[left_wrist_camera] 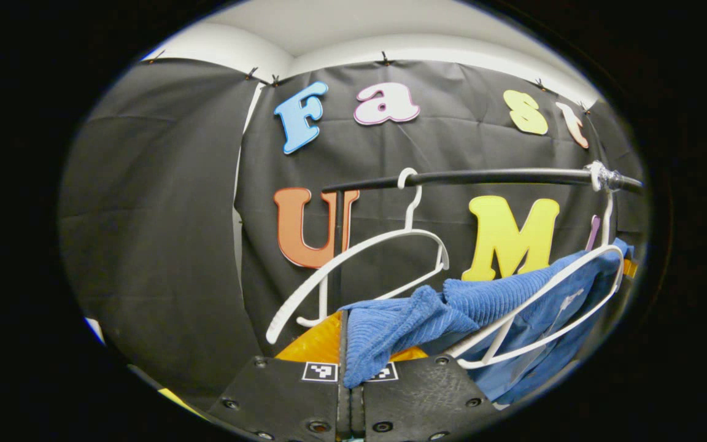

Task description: Grasp the clothes on the hanger with both hands and then place them into the laundry hamper below.

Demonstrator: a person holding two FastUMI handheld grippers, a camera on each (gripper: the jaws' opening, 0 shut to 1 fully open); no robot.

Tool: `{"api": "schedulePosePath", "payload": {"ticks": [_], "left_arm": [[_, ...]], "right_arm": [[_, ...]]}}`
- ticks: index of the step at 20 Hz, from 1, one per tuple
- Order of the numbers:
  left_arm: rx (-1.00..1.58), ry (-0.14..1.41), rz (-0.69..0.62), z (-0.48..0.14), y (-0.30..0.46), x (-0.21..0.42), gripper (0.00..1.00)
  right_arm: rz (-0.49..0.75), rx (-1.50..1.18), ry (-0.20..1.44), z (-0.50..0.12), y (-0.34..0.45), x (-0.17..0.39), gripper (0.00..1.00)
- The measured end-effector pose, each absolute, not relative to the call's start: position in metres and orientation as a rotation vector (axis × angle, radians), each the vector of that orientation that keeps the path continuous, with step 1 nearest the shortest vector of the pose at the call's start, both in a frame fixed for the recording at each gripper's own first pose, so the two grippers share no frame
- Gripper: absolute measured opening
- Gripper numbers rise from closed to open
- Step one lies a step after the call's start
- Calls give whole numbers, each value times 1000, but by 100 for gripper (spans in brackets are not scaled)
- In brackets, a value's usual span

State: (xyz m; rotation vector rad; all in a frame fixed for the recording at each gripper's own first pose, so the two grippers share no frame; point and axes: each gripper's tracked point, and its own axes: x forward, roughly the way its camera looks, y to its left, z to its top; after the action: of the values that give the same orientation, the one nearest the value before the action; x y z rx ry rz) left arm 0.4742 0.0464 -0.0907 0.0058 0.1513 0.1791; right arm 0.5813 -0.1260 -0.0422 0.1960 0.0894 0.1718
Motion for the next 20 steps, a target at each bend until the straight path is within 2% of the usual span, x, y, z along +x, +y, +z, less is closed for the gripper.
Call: {"api": "schedulePosePath", "payload": {"ticks": [6, 20], "left_arm": [[-61, 223, 190, -133, 58, 477, 5], [-14, 321, 218, -196, 53, 445, 6]], "right_arm": [[186, 235, 179, -84, -127, 581, 5], [154, 197, 313, -166, -126, 551, 5]]}}
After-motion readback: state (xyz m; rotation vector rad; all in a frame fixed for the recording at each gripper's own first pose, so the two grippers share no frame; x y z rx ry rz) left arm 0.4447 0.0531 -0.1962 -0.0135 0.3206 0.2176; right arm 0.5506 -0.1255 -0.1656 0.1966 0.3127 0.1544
